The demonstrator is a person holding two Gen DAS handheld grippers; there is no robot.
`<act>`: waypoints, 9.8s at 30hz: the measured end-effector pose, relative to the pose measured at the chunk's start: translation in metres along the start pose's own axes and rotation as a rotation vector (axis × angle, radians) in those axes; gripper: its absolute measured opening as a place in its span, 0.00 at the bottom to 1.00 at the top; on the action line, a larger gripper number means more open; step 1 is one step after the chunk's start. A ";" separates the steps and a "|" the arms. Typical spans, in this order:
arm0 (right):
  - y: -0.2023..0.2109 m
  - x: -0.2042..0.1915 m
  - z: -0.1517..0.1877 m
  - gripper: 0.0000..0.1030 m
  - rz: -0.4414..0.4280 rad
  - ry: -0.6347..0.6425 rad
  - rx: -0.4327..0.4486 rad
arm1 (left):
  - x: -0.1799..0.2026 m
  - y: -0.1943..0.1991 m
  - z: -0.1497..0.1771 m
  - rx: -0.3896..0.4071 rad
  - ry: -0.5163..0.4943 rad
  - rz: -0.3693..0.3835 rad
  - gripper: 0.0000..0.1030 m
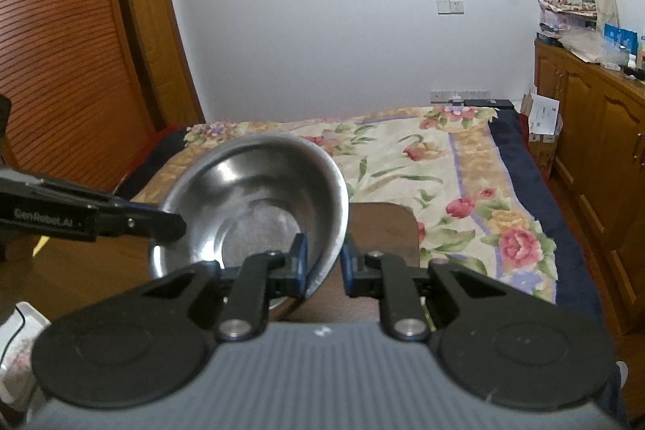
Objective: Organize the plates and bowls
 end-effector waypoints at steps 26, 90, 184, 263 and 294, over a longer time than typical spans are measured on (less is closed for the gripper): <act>0.036 -0.049 0.034 0.19 -0.022 -0.012 -0.029 | 0.015 0.083 0.067 0.074 -0.078 -0.004 0.16; 0.064 -0.100 0.125 0.19 -0.048 -0.043 0.105 | 0.014 0.099 0.181 0.125 -0.026 -0.099 0.18; 0.082 -0.136 0.095 0.38 0.029 -0.037 0.261 | 0.010 0.160 0.166 0.339 0.020 -0.238 0.30; 0.018 -0.259 0.131 0.38 -0.205 0.105 0.089 | -0.114 0.218 0.243 0.273 0.112 -0.510 0.30; 0.065 -0.230 0.106 0.99 -0.101 0.066 0.249 | -0.081 0.253 0.222 0.345 0.068 -0.567 0.97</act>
Point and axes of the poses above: each gripper's, at about its wrist camera, not at the fingertips, and y roughly against the way its jaws point, x to its right, z to its underside, the point moved 6 cm from there along -y, roughly the way its jaws point, and after that the axes turned 1 degree about y, right-handed, at the moved point
